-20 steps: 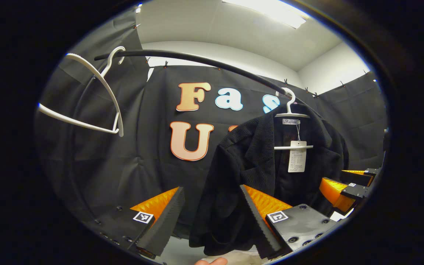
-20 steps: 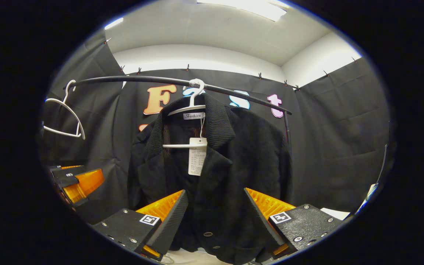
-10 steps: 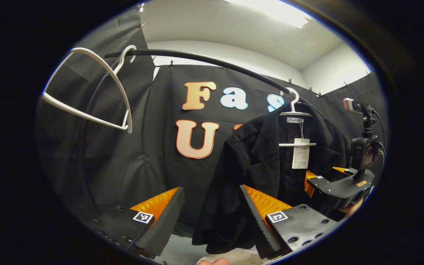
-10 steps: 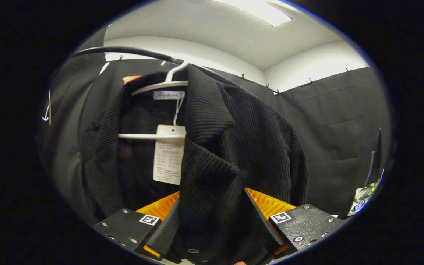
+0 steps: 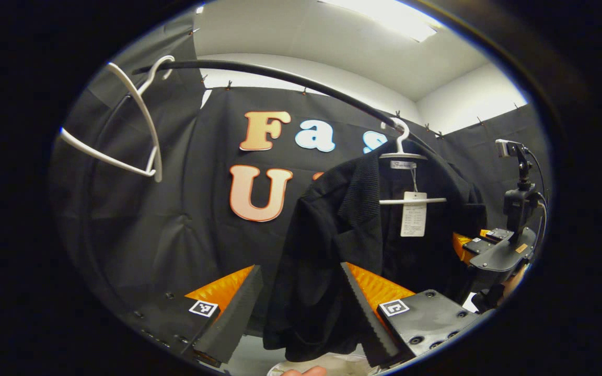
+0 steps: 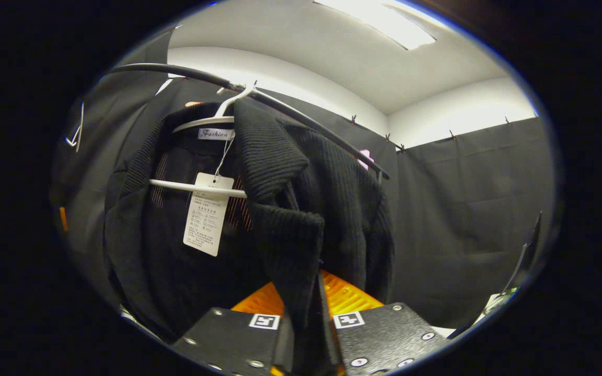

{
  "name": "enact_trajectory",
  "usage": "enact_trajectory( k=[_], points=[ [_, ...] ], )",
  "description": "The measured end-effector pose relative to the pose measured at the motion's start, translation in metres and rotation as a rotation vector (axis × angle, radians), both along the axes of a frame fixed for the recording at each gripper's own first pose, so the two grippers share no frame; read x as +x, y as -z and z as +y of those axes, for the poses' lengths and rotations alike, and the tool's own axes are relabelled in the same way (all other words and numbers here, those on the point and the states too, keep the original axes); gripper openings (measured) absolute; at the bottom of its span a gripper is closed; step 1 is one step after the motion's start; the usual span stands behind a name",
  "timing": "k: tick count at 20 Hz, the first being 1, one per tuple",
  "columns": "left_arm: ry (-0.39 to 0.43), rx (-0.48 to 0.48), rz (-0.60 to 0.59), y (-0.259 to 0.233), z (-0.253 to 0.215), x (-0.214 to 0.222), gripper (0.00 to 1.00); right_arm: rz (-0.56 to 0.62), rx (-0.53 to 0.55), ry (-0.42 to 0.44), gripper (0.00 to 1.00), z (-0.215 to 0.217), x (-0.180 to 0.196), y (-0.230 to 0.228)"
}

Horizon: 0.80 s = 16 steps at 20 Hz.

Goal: Grasp the clothes on the hanger with both hands and then place them into the laundry hamper below.

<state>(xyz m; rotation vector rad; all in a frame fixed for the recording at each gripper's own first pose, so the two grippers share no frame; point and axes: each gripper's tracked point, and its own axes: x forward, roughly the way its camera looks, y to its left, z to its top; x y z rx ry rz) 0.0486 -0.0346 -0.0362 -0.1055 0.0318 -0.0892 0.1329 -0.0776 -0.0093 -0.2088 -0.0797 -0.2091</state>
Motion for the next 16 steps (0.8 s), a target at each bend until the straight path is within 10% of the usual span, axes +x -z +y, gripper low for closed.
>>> enact_trajectory(
  k=[8, 16],
  points=[
    [0.099, -0.084, -0.071, -0.012, -0.094, 0.051, 1.00, -0.004, 0.014, -0.126, 0.09, 0.012, -0.032, -0.012],
    [-0.191, 0.143, -0.170, 0.002, -0.082, 0.109, 0.96, 0.019, 0.074, -0.191, 0.09, 0.025, -0.033, -0.010]
  ],
)
